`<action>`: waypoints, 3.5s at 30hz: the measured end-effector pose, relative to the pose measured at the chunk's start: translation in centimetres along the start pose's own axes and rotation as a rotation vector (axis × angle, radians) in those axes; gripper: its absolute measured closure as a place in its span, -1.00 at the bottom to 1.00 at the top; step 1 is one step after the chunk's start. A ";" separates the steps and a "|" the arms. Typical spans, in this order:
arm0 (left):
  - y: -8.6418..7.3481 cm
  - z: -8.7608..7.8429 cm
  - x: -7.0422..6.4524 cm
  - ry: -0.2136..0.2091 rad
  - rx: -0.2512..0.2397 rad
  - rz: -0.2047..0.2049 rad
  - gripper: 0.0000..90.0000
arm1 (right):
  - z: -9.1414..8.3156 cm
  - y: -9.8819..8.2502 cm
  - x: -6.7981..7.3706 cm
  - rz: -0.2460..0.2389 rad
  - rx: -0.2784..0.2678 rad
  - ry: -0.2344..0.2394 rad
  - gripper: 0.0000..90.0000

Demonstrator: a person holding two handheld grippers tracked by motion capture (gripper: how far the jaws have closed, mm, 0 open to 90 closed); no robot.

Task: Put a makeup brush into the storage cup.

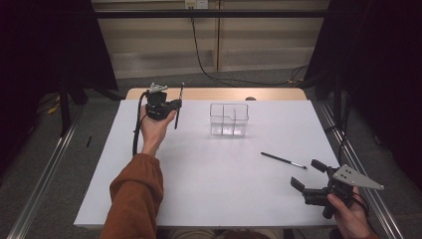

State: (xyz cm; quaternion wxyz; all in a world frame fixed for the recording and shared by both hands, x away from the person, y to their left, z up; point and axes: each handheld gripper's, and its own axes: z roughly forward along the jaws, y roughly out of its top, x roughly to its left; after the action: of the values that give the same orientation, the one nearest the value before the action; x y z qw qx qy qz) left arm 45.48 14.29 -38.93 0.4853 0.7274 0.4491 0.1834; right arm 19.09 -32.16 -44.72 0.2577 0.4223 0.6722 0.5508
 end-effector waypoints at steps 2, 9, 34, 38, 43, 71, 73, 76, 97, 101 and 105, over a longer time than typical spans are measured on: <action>0.0 -0.1 -0.1 0.006 -0.020 0.014 0.87 | 0.0 0.0 0.0 0.001 0.001 -0.001 -1.00; 0.1 -0.5 -0.4 -0.006 -0.056 0.039 0.87 | 0.0 0.0 0.0 0.001 -0.002 -0.001 -1.00; 0.9 -1.0 -2.7 -0.049 -0.201 0.088 0.87 | 0.1 0.0 0.0 0.005 -0.006 0.004 -1.00; 1.3 -0.7 -3.4 -0.067 -0.198 0.116 0.87 | 0.1 0.0 0.0 0.004 -0.006 0.004 -1.00; 1.6 -0.2 -4.4 -0.096 -0.200 0.119 0.87 | 0.1 0.0 0.1 0.004 -0.005 0.006 -1.00; 4.5 2.1 -9.4 -0.152 -0.221 0.155 0.87 | 0.0 0.0 0.1 0.002 -0.007 0.008 -1.00; 4.6 2.4 -9.7 -0.162 -0.228 0.151 0.87 | 0.0 0.0 0.1 0.000 -0.004 0.010 -1.00; 4.7 2.8 -10.0 -0.167 -0.226 0.144 0.87 | 0.0 0.0 0.1 -0.002 -0.004 0.011 -1.00; 3.9 5.5 -9.4 -0.178 -0.207 0.140 0.87 | 0.0 0.0 0.1 0.001 -0.003 0.018 -1.00; 3.6 5.8 -9.5 -0.176 -0.194 0.148 0.87 | 0.0 0.0 0.1 0.003 -0.003 0.019 -1.00; 3.2 6.0 -9.3 -0.164 -0.190 0.142 0.87 | 0.0 0.0 0.1 0.007 -0.002 0.020 -1.00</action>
State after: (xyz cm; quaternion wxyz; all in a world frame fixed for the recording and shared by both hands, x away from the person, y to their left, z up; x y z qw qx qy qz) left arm 46.29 2.93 -37.36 0.5728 0.7207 0.3359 0.1992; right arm 18.98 -32.06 -44.72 0.2495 0.4187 0.6727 0.5566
